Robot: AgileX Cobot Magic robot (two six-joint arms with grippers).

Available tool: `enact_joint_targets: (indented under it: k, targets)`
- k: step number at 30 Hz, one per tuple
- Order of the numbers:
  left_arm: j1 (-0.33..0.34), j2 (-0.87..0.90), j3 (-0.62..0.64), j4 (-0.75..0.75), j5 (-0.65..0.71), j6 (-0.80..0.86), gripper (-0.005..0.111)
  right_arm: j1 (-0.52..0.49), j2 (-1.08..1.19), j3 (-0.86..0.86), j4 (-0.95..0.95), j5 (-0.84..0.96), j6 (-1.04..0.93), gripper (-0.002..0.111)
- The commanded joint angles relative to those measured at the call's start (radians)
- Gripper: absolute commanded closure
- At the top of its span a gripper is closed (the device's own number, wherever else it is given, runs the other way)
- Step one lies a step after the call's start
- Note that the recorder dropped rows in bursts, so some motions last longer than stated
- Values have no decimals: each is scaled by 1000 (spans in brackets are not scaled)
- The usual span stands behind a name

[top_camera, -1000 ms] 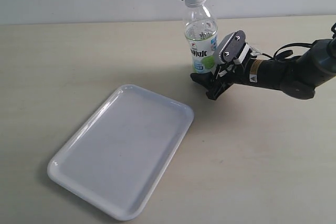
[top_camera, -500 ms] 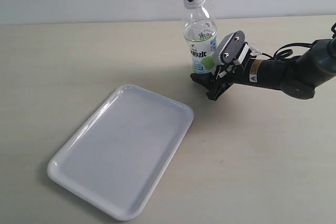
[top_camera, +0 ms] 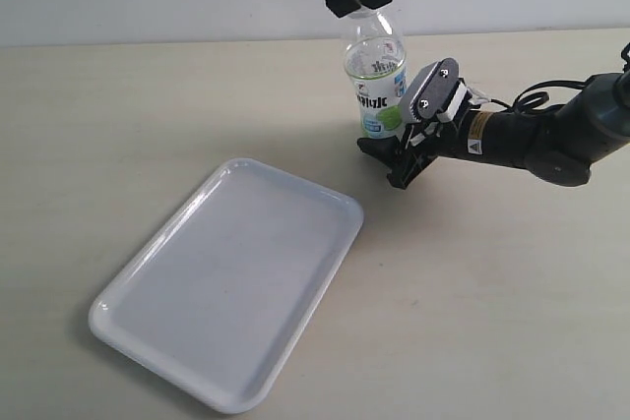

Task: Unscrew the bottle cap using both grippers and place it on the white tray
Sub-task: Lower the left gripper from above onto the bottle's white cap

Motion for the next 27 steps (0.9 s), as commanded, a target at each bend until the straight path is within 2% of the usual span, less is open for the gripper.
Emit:
enact_joint_targets:
  k: [1,8,27]
  targets:
    - [0,-8,-5,13,-19,-17,50,0,-3,-6,11,-4,-19,108]
    - [1,-8,-5,92,-7,-77,50,0,-3,-6,11,-4,-19,108]
    - [1,53,-5,125,-52,-87,50,0,-3,-6,11,-4,-19,108]
